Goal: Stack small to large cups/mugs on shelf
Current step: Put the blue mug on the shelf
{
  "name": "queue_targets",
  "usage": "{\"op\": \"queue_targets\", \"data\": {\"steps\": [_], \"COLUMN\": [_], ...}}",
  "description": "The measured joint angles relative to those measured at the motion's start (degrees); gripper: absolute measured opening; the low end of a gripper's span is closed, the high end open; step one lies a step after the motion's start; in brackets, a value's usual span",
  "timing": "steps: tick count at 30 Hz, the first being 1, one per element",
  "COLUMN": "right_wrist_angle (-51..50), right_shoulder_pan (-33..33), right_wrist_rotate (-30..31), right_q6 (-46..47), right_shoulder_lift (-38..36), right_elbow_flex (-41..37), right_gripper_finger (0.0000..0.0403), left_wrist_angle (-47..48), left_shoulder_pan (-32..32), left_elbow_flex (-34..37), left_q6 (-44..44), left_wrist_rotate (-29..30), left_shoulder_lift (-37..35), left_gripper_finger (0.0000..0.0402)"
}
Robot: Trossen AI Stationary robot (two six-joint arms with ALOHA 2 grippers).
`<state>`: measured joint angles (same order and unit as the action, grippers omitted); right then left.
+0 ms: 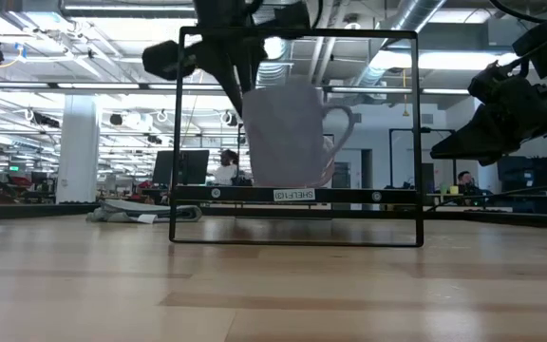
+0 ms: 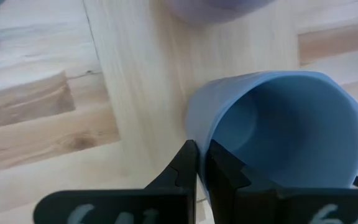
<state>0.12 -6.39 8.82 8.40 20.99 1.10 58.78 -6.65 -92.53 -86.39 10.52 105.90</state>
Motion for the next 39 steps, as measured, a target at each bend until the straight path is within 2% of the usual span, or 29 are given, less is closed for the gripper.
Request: {"op": "queue_targets", "data": {"steps": [9, 17, 39], "right_wrist_angle": [0.0, 0.0, 0.0], "right_shoulder_pan": [0.0, 0.0, 0.0], "right_wrist_rotate": [0.0, 0.0, 0.0], "right_q6": [-1.4, -1.5, -2.9], "right_shoulder_lift": [0.0, 0.0, 0.0], "right_elbow_flex": [0.0, 0.0, 0.0], "right_gripper_finger": [0.0127, 0.0127, 0.0127], "left_wrist_angle": [-0.4, -3.1, -5.4], "left_shoulder_pan": [1.2, 1.3, 1.9], "left_elbow_flex": [-0.1, 0.0, 0.1], "left_q6": [0.1, 0.5, 1.7], "left_wrist_rotate": [-1.3, -3.0, -4.1], "left_shoulder_lift": [0.8, 0.8, 0.8], "left_gripper_finger": [0.0001, 0.003, 0.003]}}
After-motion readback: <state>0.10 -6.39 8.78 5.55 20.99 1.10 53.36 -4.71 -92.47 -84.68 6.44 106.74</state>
